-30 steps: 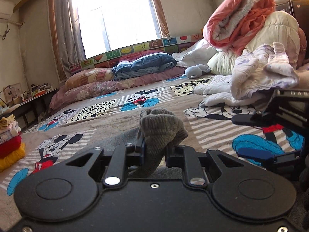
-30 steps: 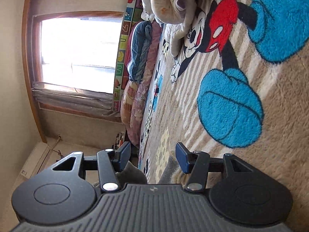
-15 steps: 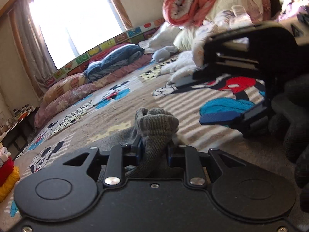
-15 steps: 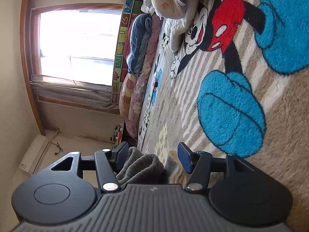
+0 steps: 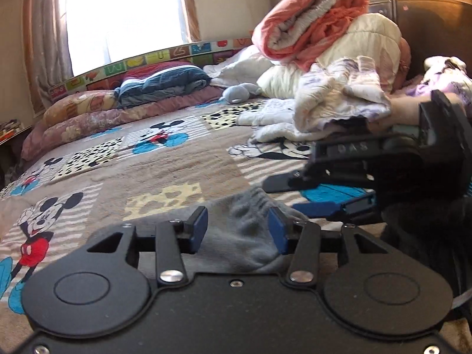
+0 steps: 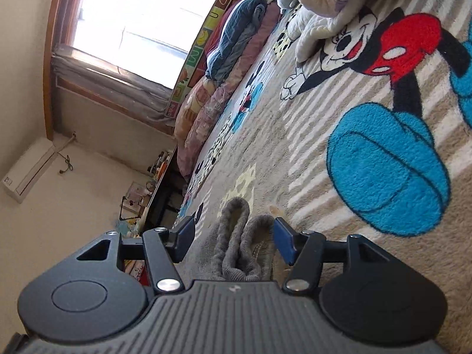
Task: Fold clothes
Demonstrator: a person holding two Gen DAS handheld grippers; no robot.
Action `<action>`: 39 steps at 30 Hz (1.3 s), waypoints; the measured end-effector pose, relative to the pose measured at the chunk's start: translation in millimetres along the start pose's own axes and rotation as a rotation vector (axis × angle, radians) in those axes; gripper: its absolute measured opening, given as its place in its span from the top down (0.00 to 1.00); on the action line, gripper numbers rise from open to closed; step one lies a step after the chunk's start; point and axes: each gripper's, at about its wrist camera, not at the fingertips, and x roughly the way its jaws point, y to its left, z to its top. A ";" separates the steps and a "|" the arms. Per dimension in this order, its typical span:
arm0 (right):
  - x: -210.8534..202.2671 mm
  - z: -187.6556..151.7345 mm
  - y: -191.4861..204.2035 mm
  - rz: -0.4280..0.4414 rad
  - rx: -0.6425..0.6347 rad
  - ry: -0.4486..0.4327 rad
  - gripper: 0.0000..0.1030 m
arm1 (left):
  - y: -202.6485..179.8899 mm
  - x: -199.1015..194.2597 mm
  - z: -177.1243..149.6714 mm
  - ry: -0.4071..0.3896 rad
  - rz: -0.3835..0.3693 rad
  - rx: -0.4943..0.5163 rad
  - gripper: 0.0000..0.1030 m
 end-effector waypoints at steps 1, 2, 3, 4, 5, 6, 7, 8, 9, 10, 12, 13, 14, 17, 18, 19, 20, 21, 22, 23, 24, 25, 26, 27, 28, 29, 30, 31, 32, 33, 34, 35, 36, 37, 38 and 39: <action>2.9 -2.6 6.4 -0.013 -0.047 0.010 0.46 | 7.2 5.5 -4.1 0.029 0.022 -0.010 0.57; 5.3 -5.6 12.4 -0.028 -0.097 0.018 0.47 | 14.4 11.3 -8.5 0.060 0.044 -0.018 0.57; 7.9 -8.3 17.5 -0.043 -0.141 0.025 0.51 | 21.5 17.1 -12.9 0.091 0.066 -0.027 0.57; 9.5 -9.9 21.3 -0.052 -0.173 0.027 0.55 | 21.3 18.9 -21.2 0.104 0.066 -0.013 0.57; 10.5 -11.0 24.6 -0.058 -0.202 0.028 0.55 | 20.7 20.4 -29.6 0.116 0.066 0.002 0.57; 11.5 -12.2 28.0 -0.065 -0.230 0.028 0.55 | 20.2 21.9 -38.1 0.128 0.066 0.017 0.58; 12.0 -12.7 29.4 -0.063 -0.235 0.028 0.55 | 19.7 23.5 -46.6 0.140 0.065 0.033 0.58; 12.2 -12.9 29.8 -0.057 -0.229 0.029 0.55 | 18.6 22.4 -47.6 0.138 0.066 0.034 0.58; 13.2 -12.3 27.6 -0.051 -0.208 0.028 0.55 | 17.4 21.1 -48.3 0.136 0.068 0.034 0.59; 14.6 -11.4 24.2 -0.044 -0.179 0.025 0.55 | 17.6 21.4 -48.0 0.136 0.064 0.035 0.61; 17.6 -10.3 17.5 -0.031 -0.130 0.017 0.55 | 17.8 21.9 -47.4 0.136 0.058 0.039 0.61; 19.3 -10.4 14.2 -0.024 -0.114 0.010 0.56 | 20.0 21.5 -47.8 0.135 0.052 0.032 0.61; 20.0 -10.4 14.9 -0.023 -0.125 0.006 0.58 | 21.5 21.1 -47.5 0.135 0.050 0.020 0.61; 17.4 -12.9 39.5 -0.026 -0.309 -0.026 0.71 | 22.8 19.7 -46.0 0.129 0.053 0.002 0.61; 15.1 -15.3 50.7 -0.016 -0.386 -0.046 0.73 | 22.6 18.2 -45.2 0.122 0.056 -0.004 0.61; 13.4 -18.9 62.2 -0.008 -0.461 -0.062 0.73 | 22.9 17.5 -44.9 0.120 0.056 -0.016 0.61; 13.8 -22.4 69.4 -0.016 -0.518 -0.071 0.73 | 23.1 17.6 -44.7 0.124 0.053 -0.024 0.61; 15.7 -24.2 70.5 -0.030 -0.544 -0.071 0.73 | 23.2 17.2 -44.5 0.125 0.047 -0.023 0.61; 19.5 -22.5 65.8 -0.052 -0.527 -0.060 0.73 | 23.3 16.7 -44.2 0.125 0.042 -0.022 0.61; 23.8 -17.8 56.1 -0.078 -0.464 -0.044 0.71 | 24.3 14.7 -42.3 0.125 0.028 -0.024 0.61; 25.6 -12.7 43.3 -0.078 -0.378 -0.031 0.68 | 25.3 12.7 -40.3 0.124 0.015 -0.026 0.61; 26.2 -7.8 29.6 -0.065 -0.286 -0.020 0.67 | 27.1 9.6 -37.1 0.117 0.002 -0.035 0.61; 24.7 -3.8 18.5 -0.039 -0.201 -0.024 0.65 | 29.2 6.9 -33.4 0.108 -0.014 -0.051 0.61; 22.2 -0.4 8.6 -0.006 -0.118 -0.034 0.58 | 31.4 4.2 -29.7 0.099 -0.031 -0.066 0.61; 19.7 3.1 -1.4 0.027 -0.035 -0.044 0.43 | 33.1 2.6 -24.2 0.085 -0.048 -0.085 0.61; 18.2 4.2 -11.7 0.067 0.054 -0.055 0.37 | 32.8 3.9 -19.4 0.077 -0.069 -0.100 0.61; 18.2 3.8 -21.3 0.107 0.134 -0.063 0.33 | 32.3 5.4 -14.6 0.069 -0.089 -0.114 0.61; 18.6 3.2 -30.5 0.146 0.209 -0.069 0.33 | 31.9 6.8 -9.8 0.061 -0.110 -0.129 0.61; 19.2 1.9 -38.4 0.179 0.275 -0.078 0.33 | 30.1 12.3 -4.4 0.057 -0.131 -0.147 0.61; 19.7 1.2 -41.9 0.196 0.303 -0.082 0.33 | 28.1 19.4 -0.2 0.066 -0.156 -0.169 0.61; 20.0 0.9 -43.6 0.205 0.314 -0.083 0.33 | 26.2 26.5 3.9 0.076 -0.182 -0.192 0.61; 20.3 0.6 -45.3 0.213 0.325 -0.084 0.33 | 22.9 32.9 8.2 0.087 -0.199 -0.212 0.61; 20.6 0.3 -46.9 0.222 0.337 -0.085 0.33 | 19.6 39.3 12.6 0.098 -0.215 -0.231 0.61; 21.0 0.1 -48.6 0.231 0.348 -0.087 0.33 | 16.3 45.6 16.9 0.109 -0.231 -0.251 0.61; 21.3 -0.2 -50.3 0.240 0.359 -0.088 0.33 | 12.2 50.6 18.9 0.124 -0.224 -0.255 0.61; 21.6 -0.5 -52.0 0.249 0.371 -0.089 0.33 | 8.0 55.5 20.7 0.140 -0.216 -0.258 0.61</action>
